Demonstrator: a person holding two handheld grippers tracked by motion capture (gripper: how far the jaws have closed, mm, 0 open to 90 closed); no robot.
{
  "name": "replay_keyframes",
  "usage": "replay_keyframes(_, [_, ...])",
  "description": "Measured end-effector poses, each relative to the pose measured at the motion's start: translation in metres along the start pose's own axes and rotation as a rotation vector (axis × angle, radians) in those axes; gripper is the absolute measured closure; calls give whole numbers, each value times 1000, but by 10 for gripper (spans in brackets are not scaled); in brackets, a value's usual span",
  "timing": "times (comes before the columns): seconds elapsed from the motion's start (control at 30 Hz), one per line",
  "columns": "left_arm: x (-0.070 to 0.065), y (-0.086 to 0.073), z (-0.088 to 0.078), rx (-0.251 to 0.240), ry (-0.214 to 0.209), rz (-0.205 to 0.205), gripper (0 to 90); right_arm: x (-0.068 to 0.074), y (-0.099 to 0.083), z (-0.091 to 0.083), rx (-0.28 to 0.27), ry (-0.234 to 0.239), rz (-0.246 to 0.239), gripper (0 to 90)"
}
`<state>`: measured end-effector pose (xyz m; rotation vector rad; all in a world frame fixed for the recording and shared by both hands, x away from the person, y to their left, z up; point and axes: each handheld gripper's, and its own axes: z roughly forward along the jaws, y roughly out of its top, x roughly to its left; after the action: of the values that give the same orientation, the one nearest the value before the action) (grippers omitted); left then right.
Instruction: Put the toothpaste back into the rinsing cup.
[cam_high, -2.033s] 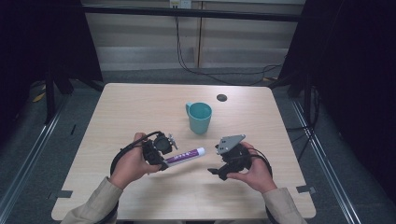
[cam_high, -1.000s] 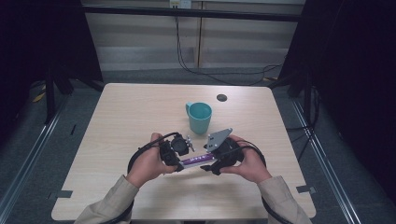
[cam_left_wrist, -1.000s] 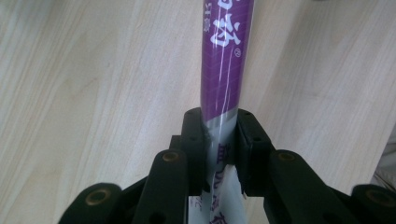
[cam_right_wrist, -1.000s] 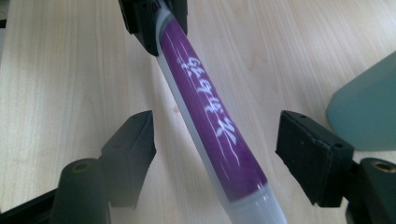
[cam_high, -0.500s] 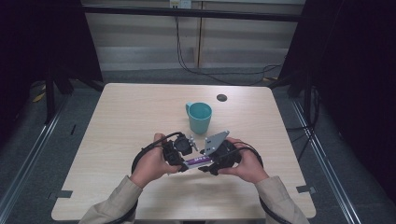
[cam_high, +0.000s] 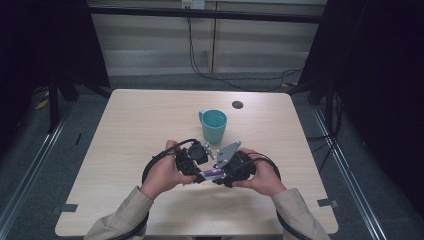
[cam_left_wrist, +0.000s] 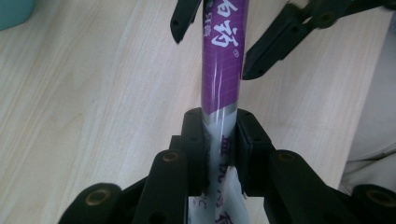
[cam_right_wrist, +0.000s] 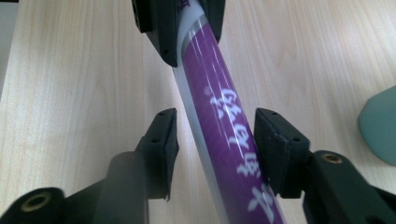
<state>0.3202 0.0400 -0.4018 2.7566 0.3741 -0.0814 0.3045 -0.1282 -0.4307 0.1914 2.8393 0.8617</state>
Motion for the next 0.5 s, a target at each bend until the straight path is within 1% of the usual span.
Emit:
replay_keyframes(0.03, [0,0,0,0,0,0,755,0,0,0,0,0,0,543])
replay_keyframes(0.07, [0,0,-1,-1,2,11,755,0,0,1,5,1,0,562])
replay_keyframes(0.1, [0,0,-1,-10,3,5,753,0,0,1,6,4,0,589])
replay_keyframes(0.17, [0,0,-3,-18,-3,15,745,1,0,1,18,12,-8,649])
replay_keyframes(0.2, [-1,0,-4,-25,-9,23,736,2,0,1,20,28,-6,682])
replay_keyframes(0.23, [-1,0,-4,-25,-9,23,731,2,0,1,20,28,-6,682])
replay_keyframes(0.27, [0,0,-4,-29,-10,27,723,3,0,1,21,23,-6,703])
replay_keyframes(0.3, [1,-1,-4,-37,-4,47,723,3,0,1,21,23,-6,703])
replay_keyframes(0.33, [3,-3,-4,-87,-1,22,689,1,-2,1,19,18,16,719])
replay_keyframes(0.37, [3,-3,-4,-87,-1,22,670,1,-2,1,19,18,16,719])
replay_keyframes(0.4, [2,-5,-5,-130,15,38,649,1,-3,0,5,7,31,729])
replay_keyframes(0.43, [2,-5,-5,-130,15,38,641,0,-4,-1,4,6,38,732])
replay_keyframes(0.47, [2,-6,-6,-147,27,52,641,0,-4,-1,4,6,38,732])
replay_keyframes(0.5, [3,-8,-7,-168,31,50,605,0,-5,-1,7,6,50,735])
